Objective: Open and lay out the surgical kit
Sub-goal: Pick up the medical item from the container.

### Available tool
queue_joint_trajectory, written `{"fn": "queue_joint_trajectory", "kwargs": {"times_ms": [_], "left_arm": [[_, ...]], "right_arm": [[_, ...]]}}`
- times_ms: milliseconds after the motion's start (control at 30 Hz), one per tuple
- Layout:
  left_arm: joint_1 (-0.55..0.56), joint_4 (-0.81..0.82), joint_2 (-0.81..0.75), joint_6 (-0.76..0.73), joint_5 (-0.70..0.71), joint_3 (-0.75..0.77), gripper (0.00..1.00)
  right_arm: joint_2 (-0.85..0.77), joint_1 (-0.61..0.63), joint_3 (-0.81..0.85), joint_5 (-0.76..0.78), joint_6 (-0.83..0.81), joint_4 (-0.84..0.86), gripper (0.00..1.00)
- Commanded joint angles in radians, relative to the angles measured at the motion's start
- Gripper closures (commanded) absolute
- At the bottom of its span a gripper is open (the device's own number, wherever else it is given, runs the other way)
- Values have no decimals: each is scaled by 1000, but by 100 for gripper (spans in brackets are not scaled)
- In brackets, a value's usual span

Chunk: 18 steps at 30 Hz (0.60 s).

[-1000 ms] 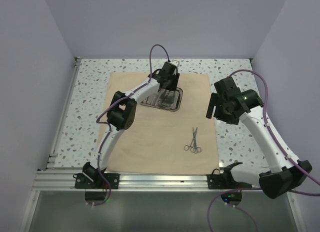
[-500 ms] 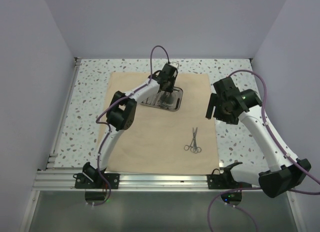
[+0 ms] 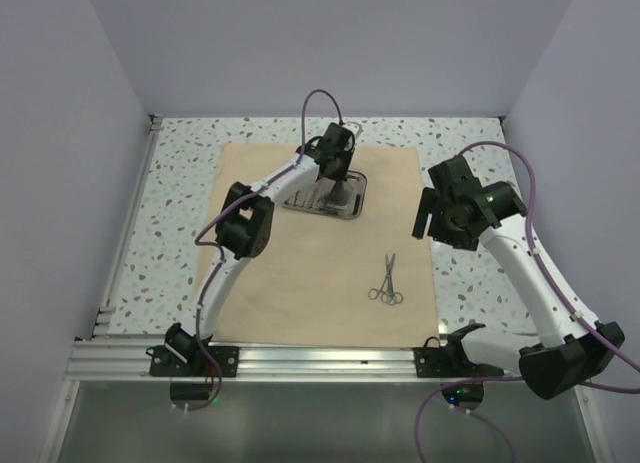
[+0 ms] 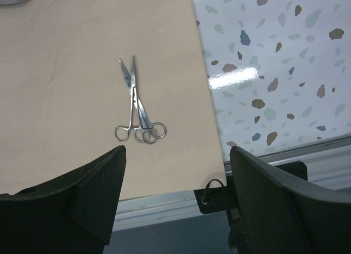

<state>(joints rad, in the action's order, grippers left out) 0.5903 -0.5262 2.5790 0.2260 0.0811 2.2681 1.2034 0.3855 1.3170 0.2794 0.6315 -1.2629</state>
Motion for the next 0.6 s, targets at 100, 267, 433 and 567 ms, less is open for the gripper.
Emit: {"fn": "queue_joint_trajectory", "kwargs": {"times_ms": [100, 267, 433, 567], "left_arm": [[-72, 38, -106, 104, -308, -185, 100], [-125, 92, -172, 203, -422, -171, 100], [-153, 74, -213, 251, -455, -143, 100], [-153, 83, -264, 297, -481, -198, 100]], "right_arm": [[-41, -4, -13, 0, 19, 31, 20], [-45, -4, -16, -20, 11, 51, 20], [-47, -4, -22, -36, 2, 77, 20], [-56, -4, -33, -46, -6, 92, 20]]}}
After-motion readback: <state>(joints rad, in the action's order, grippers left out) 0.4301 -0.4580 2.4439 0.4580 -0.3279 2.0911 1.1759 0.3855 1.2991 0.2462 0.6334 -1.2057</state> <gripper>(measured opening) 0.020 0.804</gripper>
